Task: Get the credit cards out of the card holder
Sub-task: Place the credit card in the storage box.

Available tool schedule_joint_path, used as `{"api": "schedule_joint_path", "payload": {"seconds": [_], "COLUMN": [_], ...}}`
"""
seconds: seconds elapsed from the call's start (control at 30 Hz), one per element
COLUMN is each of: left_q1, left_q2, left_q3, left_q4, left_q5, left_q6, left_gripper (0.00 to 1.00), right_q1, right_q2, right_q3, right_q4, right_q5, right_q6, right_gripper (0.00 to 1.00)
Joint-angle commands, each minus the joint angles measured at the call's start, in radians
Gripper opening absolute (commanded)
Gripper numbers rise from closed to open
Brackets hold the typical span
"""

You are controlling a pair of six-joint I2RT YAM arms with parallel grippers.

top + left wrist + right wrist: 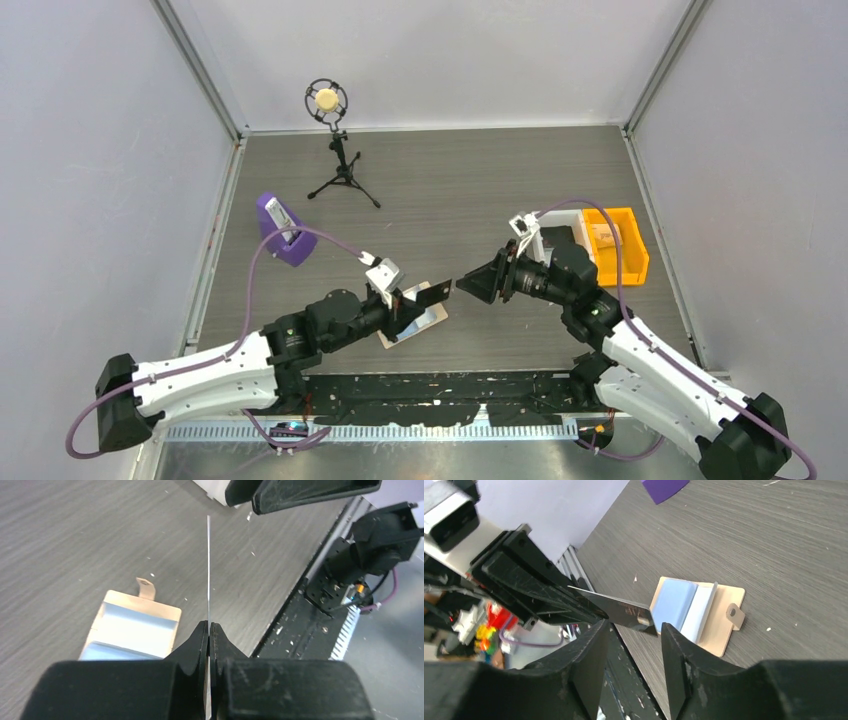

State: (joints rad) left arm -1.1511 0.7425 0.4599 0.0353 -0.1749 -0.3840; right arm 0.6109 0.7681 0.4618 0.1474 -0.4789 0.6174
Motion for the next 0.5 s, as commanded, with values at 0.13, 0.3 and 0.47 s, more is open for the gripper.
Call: {"api": "schedule_joint_path", "payload": {"seconds": [0.13, 0.3, 0.47], "left_q1": [0.017, 0.031, 0.032], "left_q2": [0.026, 0.080, 0.112], "left_q3": [0.100, 0.159, 0.213], "left_q4": [-0.205, -0.258, -0.297], "left_q5": [0.236, 0.393, 0.486], "left_q6": [-0.055, -0.071, -0.092], "left_gripper": [0.00, 0.00, 0.00], "right_q1": [-0.008, -0.007, 0.006], "right_q2": [0.007, 0.097, 0.184], "right_q3": [0.206, 0.296, 0.300], "right_q4": [-0.226, -0.396, -0.412], "right_q5": [-0.263, -0.428, -0.525], "right_q6": [-0.364, -0.522, -0.523], "right_gripper": [0.36, 0.30, 0.28]}}
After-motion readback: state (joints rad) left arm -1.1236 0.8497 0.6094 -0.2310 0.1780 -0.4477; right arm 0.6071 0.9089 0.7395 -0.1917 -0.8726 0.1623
